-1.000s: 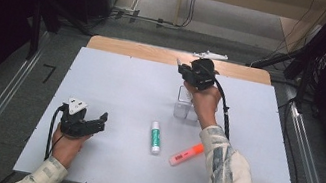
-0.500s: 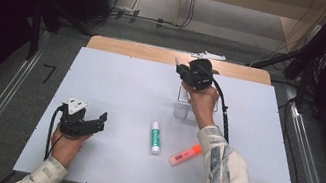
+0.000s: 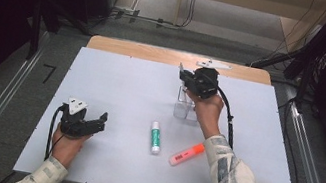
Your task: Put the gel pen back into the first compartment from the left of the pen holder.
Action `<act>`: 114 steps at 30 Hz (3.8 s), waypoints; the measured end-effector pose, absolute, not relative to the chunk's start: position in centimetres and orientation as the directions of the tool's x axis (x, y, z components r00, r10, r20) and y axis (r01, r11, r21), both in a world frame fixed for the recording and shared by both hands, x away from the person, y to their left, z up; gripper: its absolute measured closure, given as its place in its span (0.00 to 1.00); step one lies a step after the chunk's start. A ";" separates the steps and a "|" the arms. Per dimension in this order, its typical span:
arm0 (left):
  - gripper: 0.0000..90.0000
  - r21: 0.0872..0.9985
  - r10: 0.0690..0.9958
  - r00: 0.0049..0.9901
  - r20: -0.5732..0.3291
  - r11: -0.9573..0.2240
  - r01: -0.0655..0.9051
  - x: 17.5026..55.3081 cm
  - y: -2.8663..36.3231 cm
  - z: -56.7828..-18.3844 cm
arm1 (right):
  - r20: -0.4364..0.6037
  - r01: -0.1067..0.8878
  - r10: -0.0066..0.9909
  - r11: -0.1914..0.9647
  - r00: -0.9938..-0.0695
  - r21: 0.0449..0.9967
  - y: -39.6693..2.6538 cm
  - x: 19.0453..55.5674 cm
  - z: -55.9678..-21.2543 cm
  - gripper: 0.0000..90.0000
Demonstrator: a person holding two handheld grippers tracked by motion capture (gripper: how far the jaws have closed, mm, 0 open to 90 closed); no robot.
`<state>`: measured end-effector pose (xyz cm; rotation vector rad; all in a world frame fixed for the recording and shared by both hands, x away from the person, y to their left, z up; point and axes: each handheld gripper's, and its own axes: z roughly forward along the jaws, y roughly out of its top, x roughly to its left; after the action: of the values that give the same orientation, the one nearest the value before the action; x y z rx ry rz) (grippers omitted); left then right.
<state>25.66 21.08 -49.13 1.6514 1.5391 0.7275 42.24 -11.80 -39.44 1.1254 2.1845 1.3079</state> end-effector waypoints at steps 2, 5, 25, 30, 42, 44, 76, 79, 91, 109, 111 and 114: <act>0.19 0.827 0.990 0.114 -0.084 0.006 0.563 25.7 21.1 -49.2 | 0.084 0.448 0.782 0.262 -0.618 0.855 -12.0 41.9 -39.7 0.87; 0.19 0.826 0.990 0.113 -0.084 0.005 0.563 25.7 21.1 -49.2 | 0.079 0.448 0.785 0.265 -0.615 0.854 -12.5 41.2 -40.3 0.87; 0.19 0.824 0.990 0.115 -0.078 -0.001 0.567 25.8 20.9 -49.3 | 0.060 0.467 0.789 0.299 -0.612 0.832 -12.9 40.2 -42.0 0.86; 0.19 0.824 0.990 0.115 -0.078 -0.001 0.566 25.8 20.9 -49.3 | 0.061 0.478 0.789 0.307 -0.611 0.823 -12.8 40.2 -42.2 0.85; 0.19 0.824 0.990 0.115 -0.077 -0.002 0.567 25.8 20.8 -49.3 | 0.071 0.483 0.794 0.293 -0.604 0.825 -13.2 40.3 -42.2 0.79; 0.19 0.823 0.990 0.115 -0.076 -0.003 0.568 25.8 20.9 -49.3 | 0.078 0.483 0.794 0.286 -0.603 0.828 -13.3 40.2 -42.1 0.78; 0.19 0.821 0.991 0.111 -0.070 -0.006 0.571 26.0 20.7 -49.4 | 0.114 0.502 0.816 0.233 -0.567 0.833 -21.6 34.3 -42.8 0.39; 0.19 0.821 0.991 0.111 -0.068 -0.008 0.572 25.9 20.6 -49.4 | 0.113 0.513 0.825 0.231 -0.553 0.827 -22.7 33.7 -43.3 0.39; 0.19 0.820 0.991 0.116 -0.065 -0.013 0.572 25.8 20.5 -49.3 | 0.085 0.546 0.873 0.221 -0.480 0.808 -27.0 31.9 -44.8 0.36; 0.19 0.833 0.988 0.149 -0.044 -0.046 0.552 25.4 19.4 -49.0 | 0.080 0.588 0.914 0.187 -0.398 0.787 -30.9 30.7 -46.0 0.34; 0.19 0.832 0.988 0.150 -0.043 -0.047 0.552 25.4 19.3 -49.0 | 0.083 0.589 0.915 0.182 -0.394 0.788 -31.1 30.7 -46.0 0.34; 0.19 0.832 0.988 0.151 -0.040 -0.051 0.553 25.4 19.3 -49.0 | 0.086 0.592 0.916 0.180 -0.393 0.786 -31.1 30.7 -46.0 0.34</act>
<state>25.41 19.29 -48.97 1.7003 1.4914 0.7547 30.68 -31.11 -46.02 1.4178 2.0564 1.0776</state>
